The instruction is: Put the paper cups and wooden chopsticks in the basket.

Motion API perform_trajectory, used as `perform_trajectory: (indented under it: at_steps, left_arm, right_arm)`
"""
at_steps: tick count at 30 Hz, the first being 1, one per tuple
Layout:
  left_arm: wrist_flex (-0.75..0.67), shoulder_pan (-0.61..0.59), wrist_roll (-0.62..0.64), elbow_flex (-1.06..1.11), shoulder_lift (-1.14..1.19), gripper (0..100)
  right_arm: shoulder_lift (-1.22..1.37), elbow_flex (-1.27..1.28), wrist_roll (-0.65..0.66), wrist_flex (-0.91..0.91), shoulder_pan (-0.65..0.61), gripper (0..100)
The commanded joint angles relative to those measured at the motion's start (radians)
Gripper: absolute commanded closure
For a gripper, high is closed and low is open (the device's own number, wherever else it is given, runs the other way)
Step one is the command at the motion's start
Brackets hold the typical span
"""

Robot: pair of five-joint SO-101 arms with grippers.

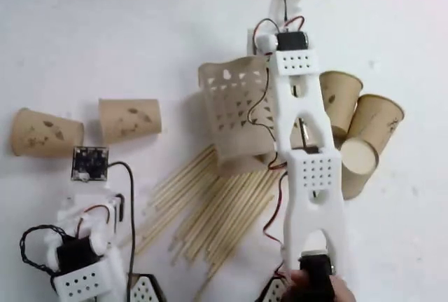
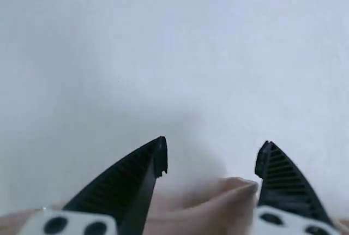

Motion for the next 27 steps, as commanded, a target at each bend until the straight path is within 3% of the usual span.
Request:
perform_trajectory:
  at_steps: [1,7,14,21,27]
  left_arm:
    - [0.006,-0.007,-0.006,0.000,-0.008,79]
    - [0.006,-0.007,-0.006,0.000,-0.008,79]
    - [0.006,-0.007,-0.006,0.000,-0.008,79]
    - [0.006,-0.007,-0.006,0.000,-0.008,79]
    - [0.006,-0.007,-0.006,0.000,-0.008,79]
  right_arm:
    - [0.056,-0.140,0.115,0.073,0.035,72.2]
    - [0.116,-0.247,0.146,0.237,0.070,73.7]
    - [0.139,-0.270,0.186,0.297,0.140,98.8]
    - [0.091,-0.272,0.408,0.414,0.182,98.2]
    - [-0.068,-0.272,0.434,0.516,0.189,98.3]
